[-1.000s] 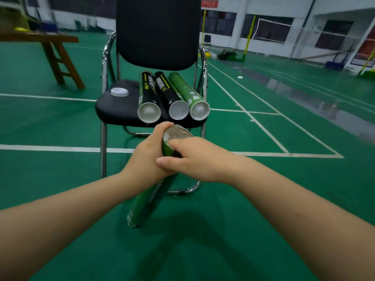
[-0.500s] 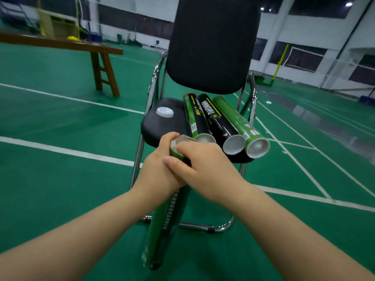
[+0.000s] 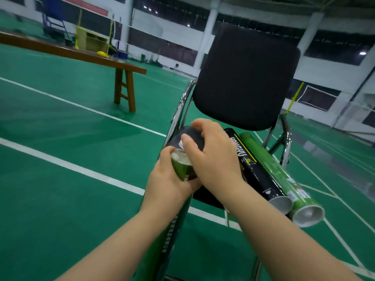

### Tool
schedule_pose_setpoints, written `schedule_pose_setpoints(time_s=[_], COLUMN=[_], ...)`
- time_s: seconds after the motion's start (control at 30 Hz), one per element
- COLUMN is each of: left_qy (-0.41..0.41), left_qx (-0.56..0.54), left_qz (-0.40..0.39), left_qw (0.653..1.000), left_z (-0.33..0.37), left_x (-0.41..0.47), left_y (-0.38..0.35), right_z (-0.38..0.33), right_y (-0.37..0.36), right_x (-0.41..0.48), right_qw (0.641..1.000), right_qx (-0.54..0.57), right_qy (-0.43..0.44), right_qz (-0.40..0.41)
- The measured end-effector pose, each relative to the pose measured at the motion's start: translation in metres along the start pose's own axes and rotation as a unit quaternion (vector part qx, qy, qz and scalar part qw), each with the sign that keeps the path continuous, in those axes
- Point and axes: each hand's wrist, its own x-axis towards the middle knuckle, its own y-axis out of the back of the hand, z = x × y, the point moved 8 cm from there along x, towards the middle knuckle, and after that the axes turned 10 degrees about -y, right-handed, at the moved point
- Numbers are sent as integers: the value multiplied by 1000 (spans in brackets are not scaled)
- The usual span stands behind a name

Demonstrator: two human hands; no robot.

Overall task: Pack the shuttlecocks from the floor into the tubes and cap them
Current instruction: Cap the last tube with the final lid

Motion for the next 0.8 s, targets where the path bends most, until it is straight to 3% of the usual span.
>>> schedule_pose_setpoints(time_s=[0.1,0.23,0.4,0.57,0.8], left_qy=[20,32,50,41,45], left_qx=[16,33,49,53,51], left_qz=[13,14,7,9,17], left_qw=[1000,999,998,998,998], left_z=[-17,-29,-49,-54,-55], left_x=[4,4,2,1,1], left_y=[-3,-6,-9,-16,-16], right_z=[33,99,123,126,113], right_y=[-25,-86,-144,-158,-130], right_x=[49,82,72,64,66], right_qw=[994,960,929,930,947], right_qx=[-15,-69,-118,-149,-229], right_qy=[-94,-211,-238,-224,-170], right_qz=[-46,-170,-256,-250,-150])
